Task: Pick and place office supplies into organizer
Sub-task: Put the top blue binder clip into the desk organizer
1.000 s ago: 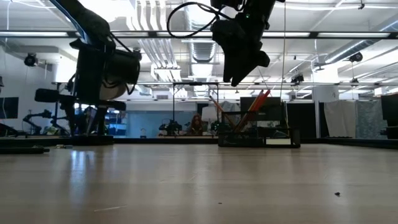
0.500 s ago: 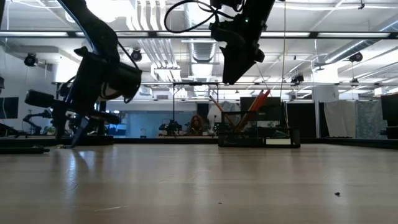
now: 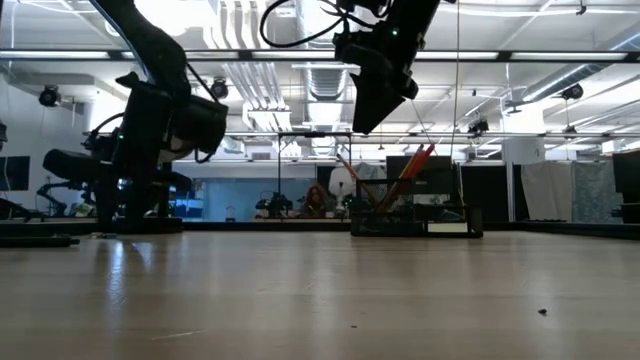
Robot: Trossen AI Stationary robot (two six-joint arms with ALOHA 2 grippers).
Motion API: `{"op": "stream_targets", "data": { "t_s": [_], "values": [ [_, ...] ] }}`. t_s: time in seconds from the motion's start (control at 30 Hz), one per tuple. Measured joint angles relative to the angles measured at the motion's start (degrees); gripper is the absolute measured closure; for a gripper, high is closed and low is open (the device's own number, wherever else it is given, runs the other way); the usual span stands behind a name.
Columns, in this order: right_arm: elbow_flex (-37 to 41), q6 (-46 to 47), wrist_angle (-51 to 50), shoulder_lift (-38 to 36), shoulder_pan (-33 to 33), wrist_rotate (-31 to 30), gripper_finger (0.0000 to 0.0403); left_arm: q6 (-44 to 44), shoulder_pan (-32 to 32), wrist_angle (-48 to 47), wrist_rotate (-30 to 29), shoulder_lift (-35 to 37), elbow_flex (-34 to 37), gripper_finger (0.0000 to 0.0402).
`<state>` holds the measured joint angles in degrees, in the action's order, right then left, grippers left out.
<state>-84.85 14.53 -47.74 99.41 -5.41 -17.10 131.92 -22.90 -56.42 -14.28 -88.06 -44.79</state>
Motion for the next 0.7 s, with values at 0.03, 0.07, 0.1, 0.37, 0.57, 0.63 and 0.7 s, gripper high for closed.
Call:
{"op": "stream_targets", "data": {
  "t_s": [0.03, 0.07, 0.1, 0.37, 0.57, 0.63, 0.7],
  "values": [
    [0.0, -0.4, 0.0, 0.0, 0.0, 0.0, 0.0253, 0.0, 0.0, -0.1, 0.0, 0.0, 0.1, 0.0268],
    [0.0, -0.6, 0.0, 0.0, 0.0, 0.0, 0.0253, 0.0, -0.1, 0.0, 0.0, 0.0, 0.1, 0.0268],
    [0.0, -0.8, 0.0, 0.0, 0.0, 0.0, 0.0253, -0.2, -0.4, 0.0, 0.0, 0.0, 0.3, 0.0268],
    [0.2, 0.1, 0.4, 0.0, 0.0, 0.1, 0.0253, -0.2, -1.8, 2.0, -1.0, 0.2, 3.3, 0.0268],
    [0.9, 0.6, 1.1, 0.0, 0.0, 0.1, 0.0252, -0.5, -1.7, 3.4, -2.1, 0.3, 3.8, 0.0273],
    [1.1, 1.4, 1.4, 0.0, 0.0, 0.1, 0.0252, -0.7, -1.7, 3.5, -2.4, 0.3, 3.8, 0.0289],
    [1.3, 1.5, 1.5, 0.0, 0.0, 0.1, 0.0252, -0.7, -1.7, 3.6, -2.7, 0.3, 3.8, 0.0311]
  ]
}}
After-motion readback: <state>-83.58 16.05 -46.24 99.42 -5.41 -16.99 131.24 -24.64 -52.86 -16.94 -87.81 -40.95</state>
